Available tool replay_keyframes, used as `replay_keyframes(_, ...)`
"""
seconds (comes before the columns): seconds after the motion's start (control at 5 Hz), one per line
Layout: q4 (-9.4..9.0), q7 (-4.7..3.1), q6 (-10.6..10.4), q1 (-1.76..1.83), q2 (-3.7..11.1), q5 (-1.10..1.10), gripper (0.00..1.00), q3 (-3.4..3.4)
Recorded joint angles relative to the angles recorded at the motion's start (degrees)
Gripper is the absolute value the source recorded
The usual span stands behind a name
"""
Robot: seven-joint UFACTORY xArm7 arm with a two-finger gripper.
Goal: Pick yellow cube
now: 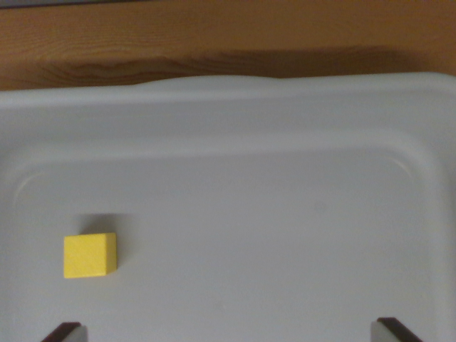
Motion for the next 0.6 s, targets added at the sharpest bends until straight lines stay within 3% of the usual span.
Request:
replay_keyframes(0.2,0.00,0.00,0.00,0.00,0.00,0.00,0.00,0.00)
replay_keyframes(0.4,-0.88,0.55,-1.92,0.40,1.51,-0.10,0.00,0.40)
replay_keyframes(0.6,-0.88,0.55,-1.92,0.40,1.51,-0.10,0.00,0.40)
